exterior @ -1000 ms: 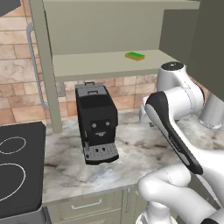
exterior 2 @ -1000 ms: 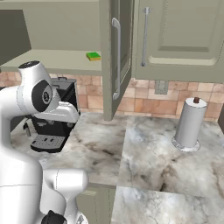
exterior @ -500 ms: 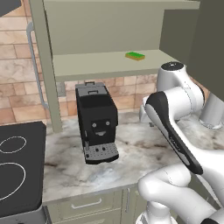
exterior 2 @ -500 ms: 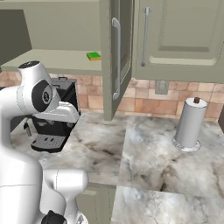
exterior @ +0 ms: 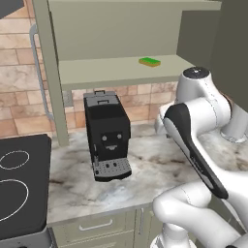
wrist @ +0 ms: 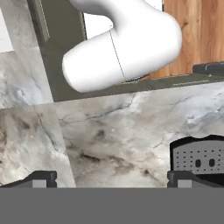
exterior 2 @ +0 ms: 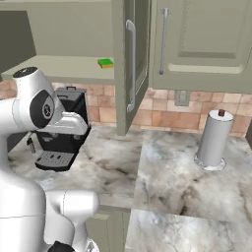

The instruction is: Locate and retrieve the soap dispenser and sponge from the cabinet. Place them next to the sink.

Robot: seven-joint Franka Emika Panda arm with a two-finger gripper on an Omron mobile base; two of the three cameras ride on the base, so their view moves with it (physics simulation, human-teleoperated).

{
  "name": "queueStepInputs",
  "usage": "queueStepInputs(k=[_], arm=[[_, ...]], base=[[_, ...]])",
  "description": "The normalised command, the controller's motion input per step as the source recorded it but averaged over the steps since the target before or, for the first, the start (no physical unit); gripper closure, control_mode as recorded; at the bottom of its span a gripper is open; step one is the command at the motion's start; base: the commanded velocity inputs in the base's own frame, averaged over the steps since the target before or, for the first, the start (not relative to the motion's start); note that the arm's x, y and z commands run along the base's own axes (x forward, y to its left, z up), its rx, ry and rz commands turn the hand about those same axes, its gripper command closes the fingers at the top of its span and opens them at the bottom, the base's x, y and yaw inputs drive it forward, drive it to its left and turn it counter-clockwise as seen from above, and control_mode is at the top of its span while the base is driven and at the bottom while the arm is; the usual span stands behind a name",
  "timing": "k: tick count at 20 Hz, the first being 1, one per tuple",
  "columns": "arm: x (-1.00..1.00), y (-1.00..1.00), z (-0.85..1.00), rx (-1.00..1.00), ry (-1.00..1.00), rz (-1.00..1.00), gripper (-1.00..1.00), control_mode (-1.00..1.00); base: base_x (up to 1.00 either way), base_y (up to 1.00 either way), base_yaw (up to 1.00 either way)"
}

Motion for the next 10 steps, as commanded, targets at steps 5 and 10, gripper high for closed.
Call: queueStepInputs(k=[5, 10], arm=[[0.00, -0.01, 0.43, -0.09, -0.21, 0.16, -1.00, -1.00], [0.07, -0.25, 0.29, -0.02, -0.18, 0.18, -1.00, -1.00]], base=[[0.00, 0.00, 0.00], [0.00, 0.00, 0.00]])
